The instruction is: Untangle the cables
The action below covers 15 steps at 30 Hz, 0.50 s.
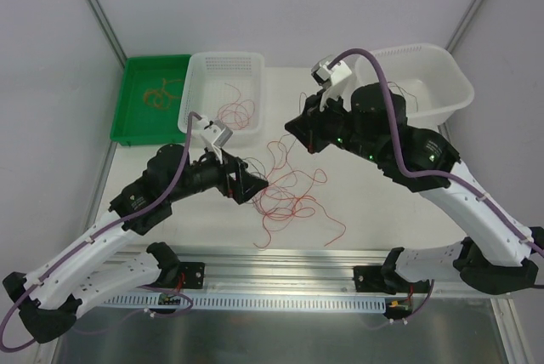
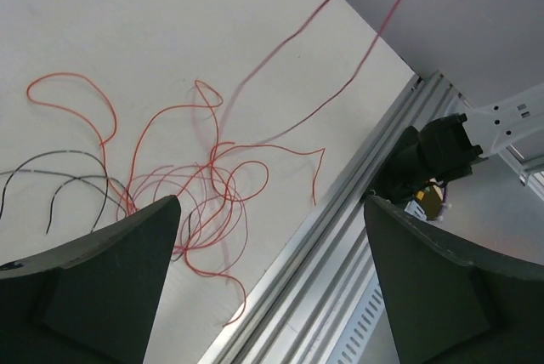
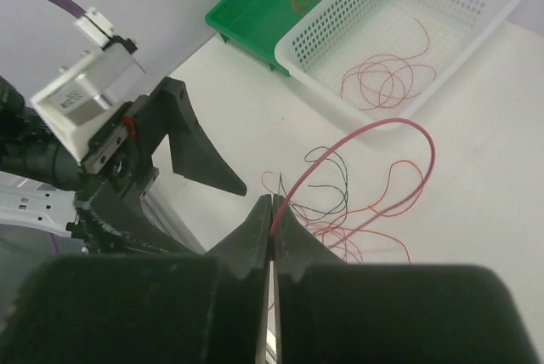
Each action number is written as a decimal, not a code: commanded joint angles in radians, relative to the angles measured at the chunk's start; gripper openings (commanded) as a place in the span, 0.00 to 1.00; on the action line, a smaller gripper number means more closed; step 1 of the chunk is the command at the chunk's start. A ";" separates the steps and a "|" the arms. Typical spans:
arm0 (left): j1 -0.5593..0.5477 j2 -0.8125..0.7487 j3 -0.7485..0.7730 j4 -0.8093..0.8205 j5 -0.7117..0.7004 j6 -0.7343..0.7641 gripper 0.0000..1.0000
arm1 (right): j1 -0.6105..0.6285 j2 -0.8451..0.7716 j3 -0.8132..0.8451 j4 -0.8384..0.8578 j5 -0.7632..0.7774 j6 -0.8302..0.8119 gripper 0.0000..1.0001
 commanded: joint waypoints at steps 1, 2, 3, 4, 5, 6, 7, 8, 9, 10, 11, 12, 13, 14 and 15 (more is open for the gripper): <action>-0.034 0.002 0.011 0.160 -0.041 0.072 0.91 | -0.003 -0.007 -0.030 0.058 -0.033 0.037 0.01; -0.037 0.005 0.008 0.177 -0.046 0.078 0.91 | -0.004 -0.004 -0.039 0.073 -0.041 0.072 0.01; -0.042 0.010 0.006 0.191 -0.048 0.089 0.91 | -0.004 -0.001 -0.053 0.079 -0.050 0.082 0.01; -0.049 0.019 0.005 0.222 -0.045 0.094 0.91 | -0.004 0.003 -0.061 0.094 -0.071 0.092 0.01; -0.054 0.025 -0.001 0.236 -0.045 0.100 0.91 | -0.004 0.006 -0.066 0.102 -0.081 0.109 0.01; -0.059 0.031 -0.004 0.237 -0.046 0.114 0.91 | -0.003 0.009 -0.069 0.110 -0.088 0.118 0.01; -0.065 0.044 -0.009 0.269 -0.052 0.120 0.91 | -0.003 0.014 -0.078 0.125 -0.105 0.128 0.01; -0.068 0.050 -0.021 0.282 -0.057 0.124 0.91 | -0.003 0.016 -0.081 0.131 -0.108 0.134 0.01; -0.069 0.054 -0.026 0.306 -0.063 0.132 0.91 | -0.004 0.017 -0.084 0.137 -0.108 0.146 0.01; -0.072 0.061 -0.030 0.317 -0.071 0.135 0.90 | -0.003 0.019 -0.089 0.142 -0.107 0.151 0.01; -0.076 0.070 -0.043 0.328 -0.086 0.138 0.90 | -0.004 0.023 -0.092 0.150 -0.140 0.157 0.01; -0.079 0.074 -0.047 0.349 -0.095 0.146 0.90 | -0.004 0.023 -0.093 0.153 -0.142 0.161 0.01; -0.082 0.080 -0.052 0.359 -0.106 0.149 0.90 | -0.003 0.023 -0.095 0.156 -0.148 0.164 0.01; -0.086 0.084 -0.064 0.371 -0.120 0.152 0.90 | -0.003 0.026 -0.095 0.157 -0.150 0.163 0.01; -0.089 0.085 -0.069 0.394 -0.138 0.160 0.90 | -0.003 0.028 -0.096 0.159 -0.151 0.166 0.01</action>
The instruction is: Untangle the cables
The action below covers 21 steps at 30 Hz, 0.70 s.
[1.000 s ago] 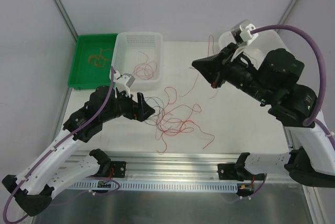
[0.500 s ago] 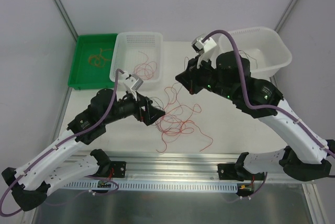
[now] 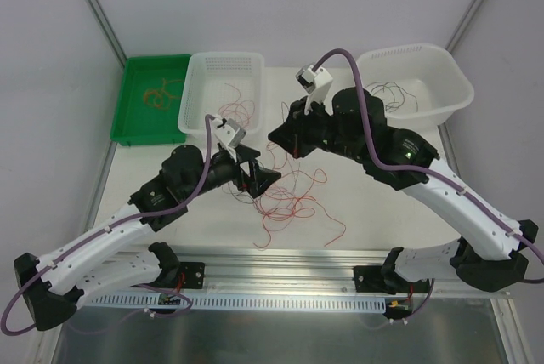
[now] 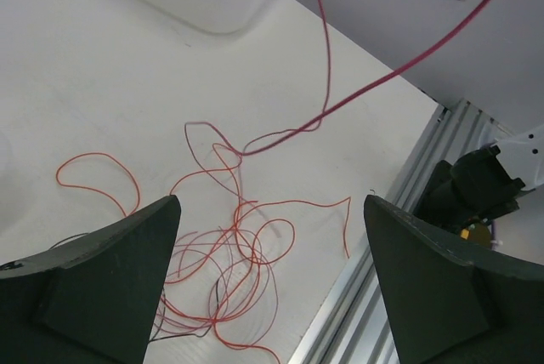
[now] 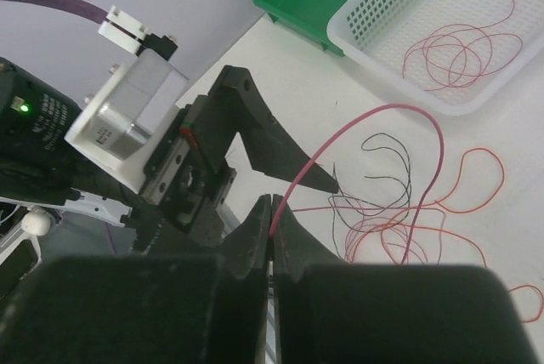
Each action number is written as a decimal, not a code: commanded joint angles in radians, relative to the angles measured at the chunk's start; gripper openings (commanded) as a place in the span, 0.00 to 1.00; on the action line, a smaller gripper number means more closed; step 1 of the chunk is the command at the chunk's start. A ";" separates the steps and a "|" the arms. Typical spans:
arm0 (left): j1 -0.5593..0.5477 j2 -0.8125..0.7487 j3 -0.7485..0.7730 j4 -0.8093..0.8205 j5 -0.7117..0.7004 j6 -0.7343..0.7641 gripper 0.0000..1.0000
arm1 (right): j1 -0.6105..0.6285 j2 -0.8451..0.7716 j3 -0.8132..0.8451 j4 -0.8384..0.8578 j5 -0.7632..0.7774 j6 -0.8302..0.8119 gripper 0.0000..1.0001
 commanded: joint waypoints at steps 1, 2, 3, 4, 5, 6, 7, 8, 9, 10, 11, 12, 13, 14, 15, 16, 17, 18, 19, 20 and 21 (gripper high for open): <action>-0.017 0.005 -0.034 0.138 -0.069 0.046 0.90 | -0.002 0.001 0.001 0.069 -0.042 0.039 0.01; -0.020 0.006 -0.045 0.156 -0.079 0.051 0.90 | -0.003 -0.001 -0.002 0.072 -0.043 0.039 0.01; -0.022 0.005 -0.057 0.179 -0.087 0.060 0.90 | -0.003 0.001 -0.006 0.075 -0.045 0.042 0.01; -0.022 0.005 -0.070 0.233 -0.099 0.065 0.90 | -0.002 -0.001 -0.009 0.085 -0.048 0.050 0.01; -0.025 0.005 -0.093 0.254 -0.103 0.071 0.90 | -0.002 -0.001 -0.015 0.092 -0.051 0.054 0.01; -0.026 0.009 -0.100 0.293 -0.112 0.071 0.90 | -0.002 -0.001 -0.016 0.098 -0.056 0.057 0.01; -0.026 0.011 -0.110 0.304 -0.115 0.074 0.88 | -0.003 -0.001 -0.018 0.105 -0.060 0.062 0.01; -0.026 0.015 -0.110 0.311 -0.116 0.077 0.86 | -0.003 -0.001 -0.019 0.108 -0.060 0.064 0.01; -0.028 0.025 -0.110 0.313 -0.118 0.079 0.82 | -0.003 0.001 -0.019 0.108 -0.059 0.064 0.01; -0.028 0.031 -0.107 0.314 -0.118 0.079 0.80 | -0.003 0.002 -0.019 0.108 -0.057 0.065 0.01; -0.028 0.032 -0.105 0.316 -0.118 0.080 0.78 | -0.003 0.002 -0.019 0.108 -0.057 0.064 0.01; -0.028 0.034 -0.104 0.317 -0.119 0.080 0.75 | -0.002 0.004 -0.021 0.108 -0.059 0.065 0.01; -0.028 0.034 -0.107 0.327 -0.119 0.080 0.70 | -0.003 0.004 -0.021 0.108 -0.062 0.067 0.01; -0.028 0.034 -0.108 0.331 -0.119 0.082 0.68 | -0.002 0.005 -0.022 0.109 -0.066 0.068 0.01; -0.028 0.031 -0.110 0.339 -0.122 0.082 0.65 | -0.003 0.007 -0.027 0.109 -0.070 0.070 0.01; -0.028 0.031 -0.114 0.345 -0.124 0.085 0.58 | -0.003 0.005 -0.029 0.111 -0.071 0.073 0.01; -0.028 0.029 -0.116 0.356 -0.126 0.083 0.56 | -0.002 0.004 -0.032 0.112 -0.071 0.073 0.01; -0.028 0.029 -0.117 0.363 -0.126 0.085 0.54 | -0.003 0.004 -0.035 0.112 -0.074 0.077 0.01; -0.028 0.029 -0.120 0.368 -0.126 0.085 0.51 | -0.003 0.004 -0.039 0.115 -0.076 0.079 0.01; -0.028 0.031 -0.122 0.380 -0.121 0.085 0.50 | -0.003 0.002 -0.042 0.115 -0.077 0.080 0.01; -0.028 0.029 -0.125 0.383 -0.119 0.085 0.49 | -0.003 0.001 -0.045 0.120 -0.079 0.085 0.01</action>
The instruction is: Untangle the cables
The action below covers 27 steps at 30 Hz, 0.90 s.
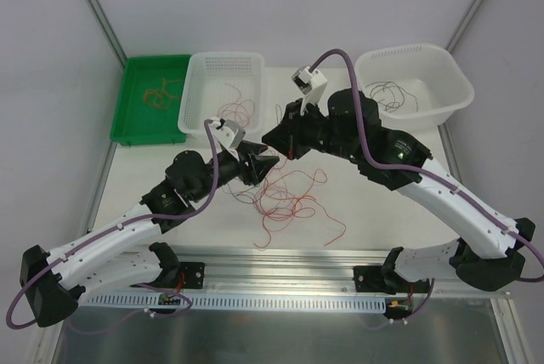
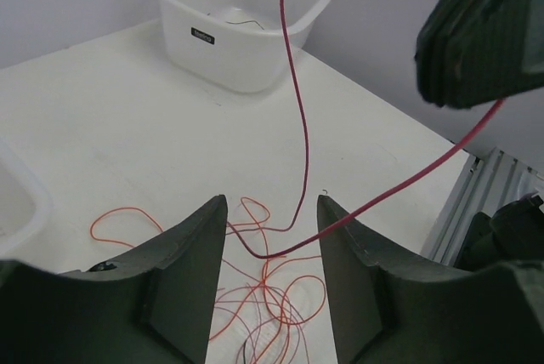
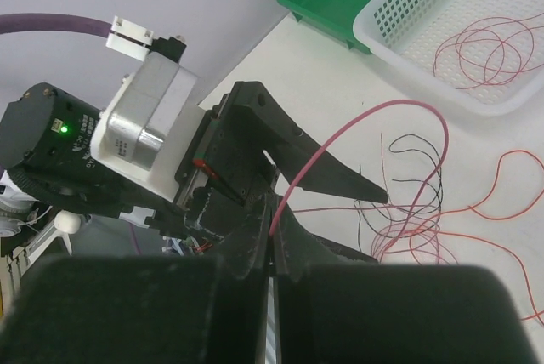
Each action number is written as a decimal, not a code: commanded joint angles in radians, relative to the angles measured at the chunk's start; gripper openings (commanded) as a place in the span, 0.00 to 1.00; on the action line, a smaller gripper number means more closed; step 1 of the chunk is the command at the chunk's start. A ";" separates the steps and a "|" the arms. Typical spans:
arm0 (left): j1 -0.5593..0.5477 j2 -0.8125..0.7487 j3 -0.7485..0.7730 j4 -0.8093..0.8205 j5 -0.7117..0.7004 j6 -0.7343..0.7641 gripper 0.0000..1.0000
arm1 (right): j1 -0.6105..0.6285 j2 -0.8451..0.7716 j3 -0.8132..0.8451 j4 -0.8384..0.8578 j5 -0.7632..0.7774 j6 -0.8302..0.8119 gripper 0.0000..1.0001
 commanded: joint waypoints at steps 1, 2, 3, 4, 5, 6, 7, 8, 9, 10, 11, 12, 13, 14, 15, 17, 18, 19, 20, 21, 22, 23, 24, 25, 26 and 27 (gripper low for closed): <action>-0.011 -0.009 -0.015 0.100 -0.012 0.020 0.46 | -0.003 -0.006 -0.013 0.052 -0.022 0.026 0.01; -0.011 -0.009 -0.015 0.102 -0.010 0.018 0.37 | -0.003 -0.009 -0.014 0.052 -0.023 0.026 0.01; -0.011 -0.009 -0.015 0.103 -0.007 0.018 0.33 | -0.003 -0.009 -0.017 0.054 -0.020 0.027 0.01; -0.011 -0.009 -0.014 0.105 -0.005 0.018 0.29 | -0.001 -0.010 -0.020 0.054 -0.022 0.027 0.01; -0.011 -0.009 -0.014 0.105 -0.004 0.018 0.20 | -0.001 -0.010 -0.020 0.054 -0.022 0.029 0.01; -0.012 -0.010 -0.014 0.105 -0.001 0.017 0.16 | -0.003 -0.010 -0.022 0.054 -0.020 0.027 0.01; -0.012 -0.012 -0.014 0.105 -0.001 0.017 0.11 | -0.001 -0.010 -0.023 0.052 -0.022 0.026 0.01; -0.012 -0.012 -0.017 0.105 -0.004 0.013 0.06 | -0.003 -0.012 -0.026 0.052 -0.019 0.029 0.01; -0.012 -0.018 -0.015 0.105 -0.008 0.012 0.00 | -0.001 -0.013 -0.030 0.051 -0.016 0.029 0.01; -0.011 -0.020 -0.018 0.102 -0.011 0.009 0.00 | -0.003 -0.015 -0.031 0.051 -0.014 0.024 0.01; -0.012 -0.024 -0.018 0.100 -0.016 0.003 0.00 | -0.003 -0.018 -0.037 0.048 -0.004 0.023 0.02; -0.011 -0.029 -0.017 0.097 -0.021 0.000 0.00 | -0.003 -0.026 -0.042 0.042 0.006 0.021 0.03; -0.012 -0.033 -0.011 0.088 -0.034 -0.006 0.00 | -0.003 -0.030 -0.046 0.040 0.013 0.017 0.10; -0.011 -0.038 -0.008 0.082 -0.033 -0.010 0.00 | -0.003 -0.035 -0.053 0.037 0.022 0.015 0.17; -0.011 -0.043 -0.003 0.073 -0.059 -0.013 0.00 | -0.001 -0.042 -0.068 0.036 0.036 0.012 0.25; -0.011 -0.047 0.025 0.034 -0.099 -0.025 0.00 | -0.001 -0.067 -0.082 0.031 0.044 0.000 0.46; -0.011 -0.049 0.037 0.020 -0.108 -0.025 0.00 | -0.001 -0.075 -0.092 0.022 0.044 -0.008 0.53; -0.011 -0.049 0.067 0.005 -0.114 -0.025 0.00 | -0.003 -0.090 -0.097 0.016 0.074 -0.014 0.62; -0.011 -0.047 0.086 -0.025 -0.132 -0.025 0.00 | -0.001 -0.099 -0.102 0.008 0.078 -0.020 0.66; -0.011 -0.044 0.101 -0.038 -0.142 -0.025 0.00 | -0.001 -0.107 -0.105 -0.009 0.079 -0.037 0.69; -0.009 -0.040 0.138 -0.055 -0.151 -0.025 0.00 | -0.003 -0.119 -0.114 -0.013 0.073 -0.045 0.74; -0.009 -0.037 0.155 -0.069 -0.165 -0.020 0.00 | -0.003 -0.145 -0.122 -0.017 0.069 -0.052 0.77; -0.008 -0.027 0.172 -0.085 -0.172 -0.014 0.00 | -0.003 -0.162 -0.134 -0.015 0.066 -0.074 0.81; -0.006 -0.021 0.199 -0.093 -0.180 -0.010 0.00 | -0.001 -0.182 -0.160 -0.012 0.061 -0.084 0.86; 0.001 -0.015 0.215 -0.101 -0.191 -0.003 0.00 | -0.003 -0.226 -0.181 -0.003 0.058 -0.097 0.89; 0.007 0.000 0.233 -0.128 -0.203 -0.003 0.00 | -0.001 -0.251 -0.206 0.032 0.049 -0.115 0.93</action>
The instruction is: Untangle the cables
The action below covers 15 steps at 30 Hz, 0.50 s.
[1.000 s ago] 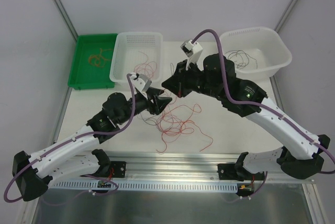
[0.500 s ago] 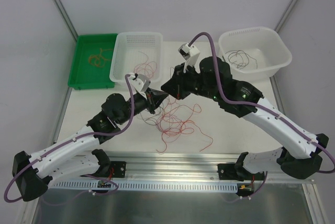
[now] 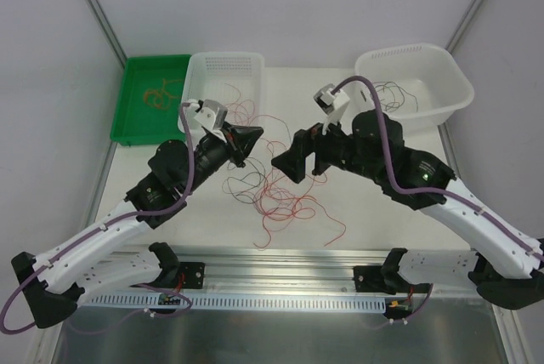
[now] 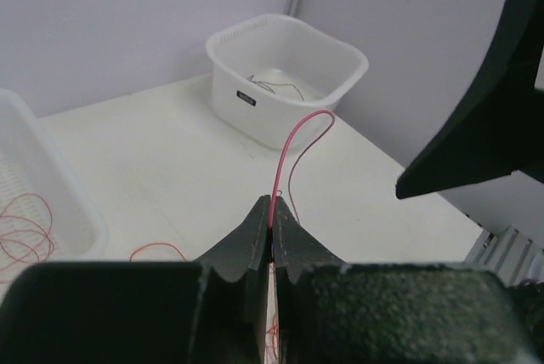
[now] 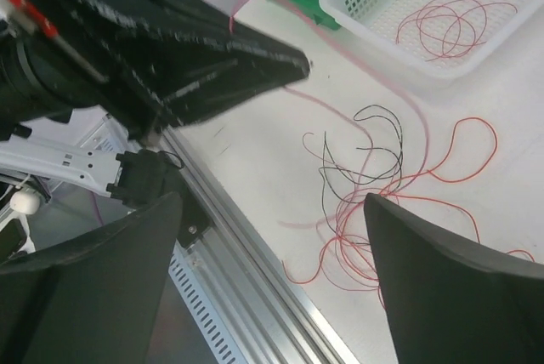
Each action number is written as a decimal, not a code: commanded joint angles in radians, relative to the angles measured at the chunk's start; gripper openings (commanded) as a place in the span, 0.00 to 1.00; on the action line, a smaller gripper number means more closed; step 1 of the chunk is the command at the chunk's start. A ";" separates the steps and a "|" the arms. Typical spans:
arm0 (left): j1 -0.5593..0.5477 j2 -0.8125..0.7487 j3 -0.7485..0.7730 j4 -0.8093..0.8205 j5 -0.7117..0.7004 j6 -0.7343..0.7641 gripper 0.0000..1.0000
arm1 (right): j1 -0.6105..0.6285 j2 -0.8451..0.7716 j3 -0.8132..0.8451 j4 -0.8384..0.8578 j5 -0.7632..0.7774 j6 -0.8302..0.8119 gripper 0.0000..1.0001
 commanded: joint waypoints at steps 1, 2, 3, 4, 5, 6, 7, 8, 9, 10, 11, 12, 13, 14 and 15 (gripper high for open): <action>0.014 0.027 0.111 -0.045 -0.059 0.013 0.00 | -0.003 -0.116 -0.057 0.067 -0.033 -0.074 0.97; 0.026 0.035 0.128 -0.053 -0.061 0.013 0.00 | -0.003 -0.142 -0.107 0.084 -0.047 -0.087 0.98; 0.035 0.051 0.146 -0.062 -0.061 0.013 0.00 | -0.001 -0.184 -0.130 0.108 -0.067 -0.091 0.98; 0.043 0.062 0.189 -0.086 -0.058 0.011 0.00 | -0.001 -0.208 -0.155 0.116 -0.067 -0.114 0.99; 0.050 0.073 0.215 -0.102 -0.058 0.010 0.00 | -0.001 -0.228 -0.201 0.124 -0.062 -0.120 1.00; 0.069 0.096 0.271 -0.117 -0.058 0.008 0.00 | -0.001 -0.271 -0.227 0.137 -0.058 -0.125 1.00; 0.080 0.110 0.302 -0.155 -0.058 0.008 0.00 | -0.001 -0.290 -0.248 0.141 -0.049 -0.128 1.00; 0.092 0.122 0.333 -0.172 -0.058 0.008 0.00 | -0.001 -0.311 -0.270 0.141 -0.035 -0.133 0.99; 0.116 0.151 0.364 -0.192 -0.058 0.008 0.00 | -0.003 -0.349 -0.317 0.139 -0.027 -0.134 1.00; 0.133 0.165 0.431 -0.210 -0.058 0.005 0.00 | -0.003 -0.365 -0.337 0.141 -0.022 -0.136 1.00; 0.147 0.180 0.468 -0.267 -0.058 -0.001 0.00 | -0.003 -0.380 -0.359 0.138 -0.018 -0.136 1.00; 0.161 0.212 0.508 -0.292 -0.056 -0.007 0.00 | -0.001 -0.394 -0.396 0.133 -0.010 -0.134 0.97; 0.187 0.226 0.578 -0.309 -0.052 -0.019 0.00 | -0.001 -0.422 -0.414 0.133 -0.006 -0.133 0.97; 0.196 0.237 0.609 -0.327 -0.037 -0.024 0.00 | -0.001 -0.434 -0.431 0.128 -0.007 -0.131 0.97; 0.205 0.258 0.638 -0.335 -0.032 -0.026 0.00 | -0.003 -0.443 -0.442 0.116 0.026 -0.128 0.97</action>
